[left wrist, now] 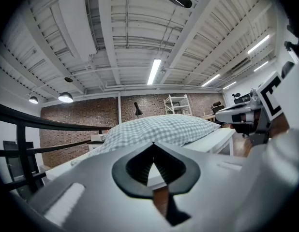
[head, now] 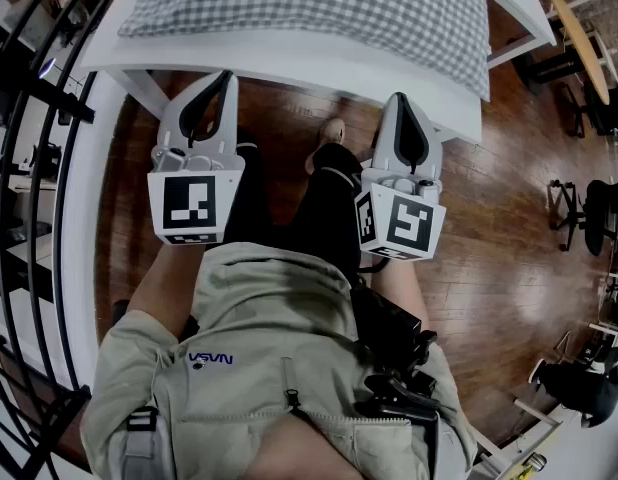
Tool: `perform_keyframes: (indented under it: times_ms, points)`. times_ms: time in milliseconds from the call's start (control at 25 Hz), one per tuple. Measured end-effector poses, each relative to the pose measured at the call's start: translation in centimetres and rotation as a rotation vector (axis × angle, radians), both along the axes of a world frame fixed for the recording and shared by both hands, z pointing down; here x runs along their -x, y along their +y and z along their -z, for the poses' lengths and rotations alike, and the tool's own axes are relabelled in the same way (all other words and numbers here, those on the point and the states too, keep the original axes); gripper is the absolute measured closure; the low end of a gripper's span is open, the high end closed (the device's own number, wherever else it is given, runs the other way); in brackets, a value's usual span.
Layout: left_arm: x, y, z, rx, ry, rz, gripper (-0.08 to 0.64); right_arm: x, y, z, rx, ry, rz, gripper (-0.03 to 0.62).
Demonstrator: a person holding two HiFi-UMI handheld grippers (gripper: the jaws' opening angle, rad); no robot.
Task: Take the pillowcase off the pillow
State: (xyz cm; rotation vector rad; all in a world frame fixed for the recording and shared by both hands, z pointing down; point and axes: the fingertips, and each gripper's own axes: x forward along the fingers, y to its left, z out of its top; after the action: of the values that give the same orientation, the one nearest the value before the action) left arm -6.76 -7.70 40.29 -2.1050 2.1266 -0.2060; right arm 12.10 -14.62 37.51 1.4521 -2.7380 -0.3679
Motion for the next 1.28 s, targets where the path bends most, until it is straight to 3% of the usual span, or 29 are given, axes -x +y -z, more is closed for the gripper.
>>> perform_keyframes:
  times_ms: [280,560,800,1040,1120,1160,1280]
  points:
    - [5.4,-4.9,2.6,0.015,-0.005,0.071,0.558,3.8,-5.7,3.7,-0.033,0.023,0.055,0.589]
    - [14.8,-6.4,3.3,0.061,0.007,0.248,0.558,13.9,-8.3,6.6,-0.084,0.069,0.255,0.589]
    - [19.6,-4.8,2.2,0.121,0.033,0.312,0.558,22.4,-7.1,5.6,-0.037,0.108,0.402,0.589]
    - [23.0,-3.8,0.9,0.17,0.056,0.329,0.484,30.9,-4.6,0.8,0.087,0.291,0.519,0.574]
    - [23.3,-3.6,0.6,0.185,0.061,0.332,0.483,32.6,-3.9,-1.1,0.119,0.397,0.542,0.429]
    - [23.4,-3.5,0.4,0.191,0.065,0.333,0.483,33.2,-3.7,-2.2,0.131,0.464,0.545,0.393]
    - [23.5,-3.1,-0.4,0.205,0.081,0.329,0.483,34.3,-3.6,-4.7,0.103,0.641,0.506,0.383]
